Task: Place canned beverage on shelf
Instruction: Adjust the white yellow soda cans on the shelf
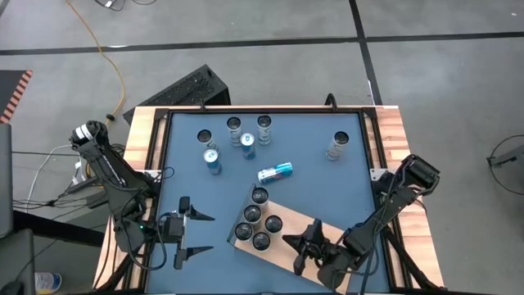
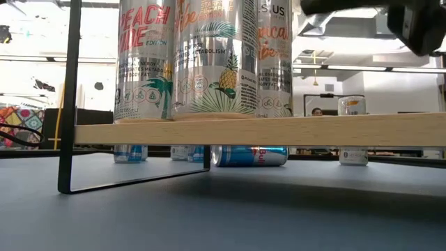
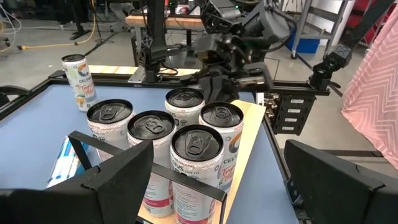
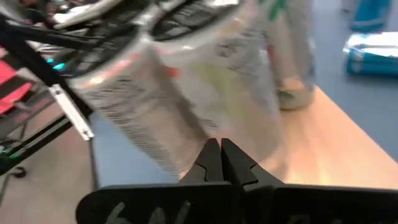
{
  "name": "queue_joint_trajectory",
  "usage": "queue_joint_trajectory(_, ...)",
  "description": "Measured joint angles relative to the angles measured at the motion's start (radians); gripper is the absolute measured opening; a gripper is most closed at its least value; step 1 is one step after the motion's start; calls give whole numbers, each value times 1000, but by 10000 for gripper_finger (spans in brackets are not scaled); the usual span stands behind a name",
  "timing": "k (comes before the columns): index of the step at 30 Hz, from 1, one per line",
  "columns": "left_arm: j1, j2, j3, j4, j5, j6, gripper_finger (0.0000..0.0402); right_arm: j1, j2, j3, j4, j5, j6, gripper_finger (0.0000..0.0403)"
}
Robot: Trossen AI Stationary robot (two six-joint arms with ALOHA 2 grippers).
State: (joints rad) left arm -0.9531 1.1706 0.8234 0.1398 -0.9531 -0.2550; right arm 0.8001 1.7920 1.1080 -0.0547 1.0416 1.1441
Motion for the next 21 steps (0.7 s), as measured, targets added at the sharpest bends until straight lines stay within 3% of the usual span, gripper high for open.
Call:
queue_joint_trajectory(6, 0, 0, 0, 0, -1, 0, 348, -34, 0, 0, 112, 15, -139, 0)
queue_joint_trajectory(18, 0, 0, 0, -12, 0, 0, 348, -37, 0, 0, 108, 5, -133, 0)
queue_joint_trajectory(21, 0, 0, 0, -13, 6, -9, 348, -6, 0, 0, 95, 90, -132, 0)
